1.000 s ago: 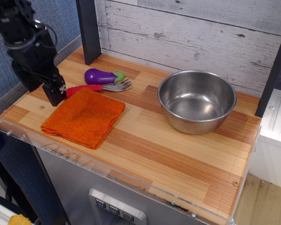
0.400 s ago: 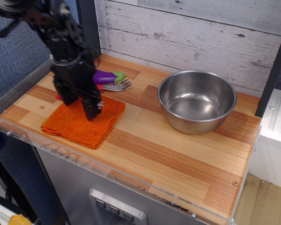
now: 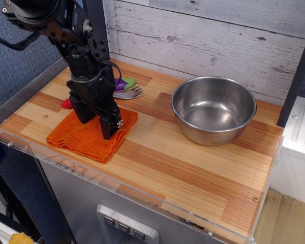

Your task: Move orange cloth on the right side of the table

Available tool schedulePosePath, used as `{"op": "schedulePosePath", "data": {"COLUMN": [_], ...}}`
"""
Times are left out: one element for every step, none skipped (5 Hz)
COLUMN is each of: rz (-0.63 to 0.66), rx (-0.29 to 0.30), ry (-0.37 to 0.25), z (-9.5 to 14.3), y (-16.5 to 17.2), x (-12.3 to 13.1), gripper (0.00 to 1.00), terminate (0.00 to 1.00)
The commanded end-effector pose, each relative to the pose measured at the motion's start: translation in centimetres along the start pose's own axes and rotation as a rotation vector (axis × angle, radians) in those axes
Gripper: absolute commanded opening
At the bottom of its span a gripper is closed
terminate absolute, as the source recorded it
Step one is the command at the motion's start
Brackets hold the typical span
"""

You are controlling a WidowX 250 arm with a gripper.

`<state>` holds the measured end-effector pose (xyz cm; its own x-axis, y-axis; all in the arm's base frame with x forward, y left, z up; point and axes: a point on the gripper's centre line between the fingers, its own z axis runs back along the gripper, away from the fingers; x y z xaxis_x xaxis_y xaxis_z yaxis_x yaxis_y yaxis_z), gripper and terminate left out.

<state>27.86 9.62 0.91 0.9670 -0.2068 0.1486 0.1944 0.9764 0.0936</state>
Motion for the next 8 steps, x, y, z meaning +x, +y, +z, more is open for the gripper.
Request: {"op": "schedulePosePath", "data": {"rz": [-0.008, -0.038, -0.072, -0.117, -0.171, -0.227, -0.275, -0.316], "rx": [0.003, -0.01, -0.034, -0.074, -0.099, -0.111, -0.147, -0.164], "ry": [-0.005, -0.011, -0.022, -0.036, -0.042, -0.052, -0.046, -0.048], "z": [0.0, 0.3, 0.7, 0.9, 1.1, 1.3, 1.1, 1.3], "y": [-0.6, -2.1, -4.3, -7.8, -11.5, -14.6, -17.5, -19.2], "x": [-0.4, -0.3, 0.1, 0.8, 1.6, 2.3, 2.8, 3.1], "gripper": [1.0, 1.0, 1.0, 1.0, 1.0, 1.0, 1.0, 1.0], "terminate": [0.0, 0.0, 0.0, 0.0, 0.0, 0.0, 0.0, 0.0]}}
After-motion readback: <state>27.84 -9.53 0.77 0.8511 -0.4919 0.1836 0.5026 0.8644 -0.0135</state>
